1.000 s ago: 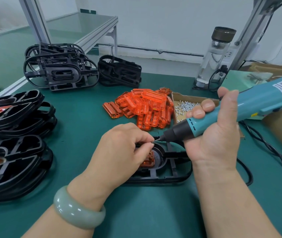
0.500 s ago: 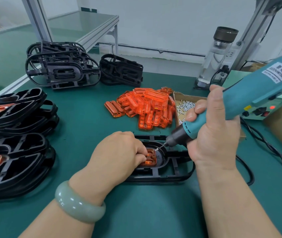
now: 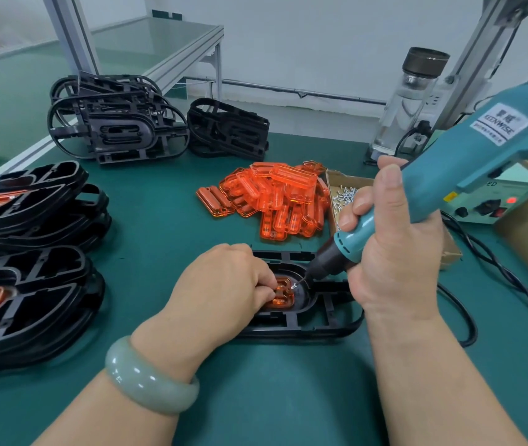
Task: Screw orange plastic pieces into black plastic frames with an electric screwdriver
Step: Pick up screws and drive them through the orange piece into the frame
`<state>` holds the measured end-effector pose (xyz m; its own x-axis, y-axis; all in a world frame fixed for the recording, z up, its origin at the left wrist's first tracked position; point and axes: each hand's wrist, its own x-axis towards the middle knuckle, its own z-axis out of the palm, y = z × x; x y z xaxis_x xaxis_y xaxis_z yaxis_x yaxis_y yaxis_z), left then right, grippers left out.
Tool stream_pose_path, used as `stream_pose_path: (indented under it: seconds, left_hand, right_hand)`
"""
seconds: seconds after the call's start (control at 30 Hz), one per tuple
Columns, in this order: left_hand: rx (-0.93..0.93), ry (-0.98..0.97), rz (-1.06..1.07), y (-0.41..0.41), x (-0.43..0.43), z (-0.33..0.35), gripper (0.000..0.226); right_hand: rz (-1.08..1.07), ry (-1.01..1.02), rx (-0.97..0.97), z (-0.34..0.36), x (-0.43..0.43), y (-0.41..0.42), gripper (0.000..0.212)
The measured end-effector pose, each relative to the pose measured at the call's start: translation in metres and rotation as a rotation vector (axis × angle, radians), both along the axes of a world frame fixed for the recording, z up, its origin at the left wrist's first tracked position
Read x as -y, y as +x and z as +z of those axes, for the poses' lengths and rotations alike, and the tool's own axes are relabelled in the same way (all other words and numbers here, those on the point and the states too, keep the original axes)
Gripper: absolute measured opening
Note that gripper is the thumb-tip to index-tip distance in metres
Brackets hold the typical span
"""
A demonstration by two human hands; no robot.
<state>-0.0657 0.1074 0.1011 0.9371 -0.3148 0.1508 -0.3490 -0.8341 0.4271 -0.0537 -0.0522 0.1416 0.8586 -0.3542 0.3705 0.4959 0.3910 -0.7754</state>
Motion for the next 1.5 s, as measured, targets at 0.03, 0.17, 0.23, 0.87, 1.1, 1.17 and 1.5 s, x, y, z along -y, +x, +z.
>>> stream_pose_path:
  seconds: [0.03, 0.17, 0.23, 0.87, 1.1, 1.17, 1.5]
  left_hand:
    - [-0.001, 0.0, 0.0, 0.0, 0.0, 0.0, 0.012]
    - [0.003, -0.001, 0.0, 0.0, 0.0, 0.0, 0.012]
    - [0.004, -0.002, 0.003, -0.001, 0.0, 0.0, 0.012]
    - [0.005, 0.057, -0.039, -0.001, 0.002, 0.004, 0.018]
    - [-0.01, 0.046, -0.035, 0.002, 0.003, 0.004, 0.018]
    - [-0.013, 0.035, -0.036, 0.002, 0.003, 0.005, 0.018]
    - [-0.029, 0.041, -0.021, 0.003, 0.004, 0.006, 0.017]
  right_hand:
    - [0.0, -0.01, -0.001, 0.0, -0.001, 0.0, 0.01]
    - [0.009, -0.043, -0.002, 0.0, -0.002, -0.001, 0.009]
    - [0.015, -0.06, 0.007, -0.001, -0.003, -0.001, 0.009]
    - [0.314, -0.212, 0.023, 0.006, -0.011, 0.012, 0.011]
    - [0.304, -0.147, -0.007, 0.005, -0.009, 0.011, 0.023]
    - [0.293, -0.196, -0.006, 0.005, -0.011, 0.011, 0.015]
    - [0.275, -0.227, 0.021, 0.003, -0.013, 0.011, 0.011]
